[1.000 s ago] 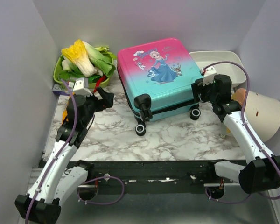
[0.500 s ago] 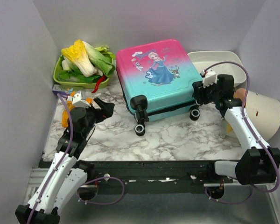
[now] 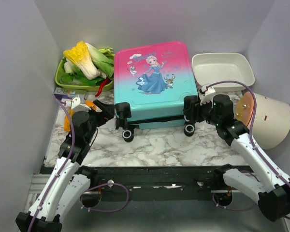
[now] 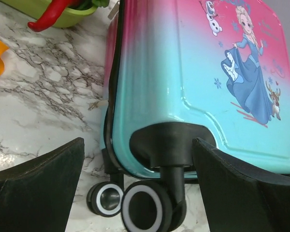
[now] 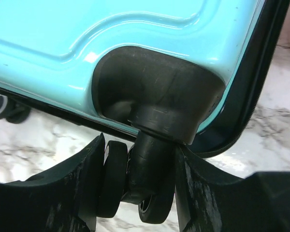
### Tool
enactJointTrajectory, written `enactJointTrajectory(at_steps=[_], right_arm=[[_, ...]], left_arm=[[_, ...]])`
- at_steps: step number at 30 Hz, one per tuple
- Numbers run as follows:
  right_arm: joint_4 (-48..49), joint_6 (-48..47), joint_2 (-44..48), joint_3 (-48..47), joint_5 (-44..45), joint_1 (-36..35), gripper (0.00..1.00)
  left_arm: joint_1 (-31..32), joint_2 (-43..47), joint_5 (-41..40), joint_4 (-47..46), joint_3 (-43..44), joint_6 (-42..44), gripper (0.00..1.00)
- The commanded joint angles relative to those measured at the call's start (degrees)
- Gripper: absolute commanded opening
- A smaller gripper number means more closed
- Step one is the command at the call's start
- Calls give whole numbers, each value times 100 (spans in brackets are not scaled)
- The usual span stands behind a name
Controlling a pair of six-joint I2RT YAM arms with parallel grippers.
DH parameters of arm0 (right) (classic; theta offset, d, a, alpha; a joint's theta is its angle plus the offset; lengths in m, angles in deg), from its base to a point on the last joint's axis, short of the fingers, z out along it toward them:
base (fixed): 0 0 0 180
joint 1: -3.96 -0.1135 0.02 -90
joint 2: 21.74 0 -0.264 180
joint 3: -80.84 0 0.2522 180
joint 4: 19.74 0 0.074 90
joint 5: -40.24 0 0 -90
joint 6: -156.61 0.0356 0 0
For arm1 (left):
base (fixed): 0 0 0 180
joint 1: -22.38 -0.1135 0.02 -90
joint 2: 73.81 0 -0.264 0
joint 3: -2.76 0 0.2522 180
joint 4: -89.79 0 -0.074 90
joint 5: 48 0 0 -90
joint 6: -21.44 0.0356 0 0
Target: Open, take out, and arrange the luggage
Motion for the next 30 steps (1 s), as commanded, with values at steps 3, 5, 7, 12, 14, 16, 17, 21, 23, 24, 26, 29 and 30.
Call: enactJointTrajectory(at_steps=[3, 5, 7, 12, 14, 16, 17, 21, 23, 24, 26, 29, 30], right_arm=[[657, 680, 492, 201, -1266, -1490, 1], [676, 742, 413, 114, -1197, -1816, 1], [588, 856, 386, -18, -426, -1939, 1], [236, 619, 325, -949, -524, -2063, 1], [218, 610, 167, -1432, -835, -2229, 1], [201, 549, 62, -1774, -985, -2509, 1], [218, 488, -34, -1872, -994, -2624, 1], [183, 478, -290, -2304, -881, -3064, 1], [410, 714, -316, -2243, -705, -3144, 1], [534, 742, -351, -2216, -730, -3161, 1], [797, 777, -457, -2216, -1001, -3214, 1], [1402, 891, -703, -2199, -1827, -3284, 1], [1535, 909, -756, -2216, -2160, -3311, 1]], left_arm=[[15, 376, -664, 447, 81, -107, 99], [15, 483, -717, 561, 143, -89, 99], [15, 641, -778, 824, 309, -28, 99], [15, 1036, -665, 932, 582, 95, 99], [15, 1081, -411, 844, 714, 253, 99], [15, 1037, -357, 930, 915, 271, 99], [15, 1028, -348, 975, 977, 297, 99], [15, 1063, -156, 1177, 1137, 342, 99], [15, 1151, 37, 1134, 1093, 394, 99], [15, 1273, 248, 1072, 1066, 360, 99], [15, 1388, 267, 1063, 952, 193, 99], [15, 1406, -679, 1465, 934, -263, 99], [15, 1301, -986, 1763, 934, -360, 99]])
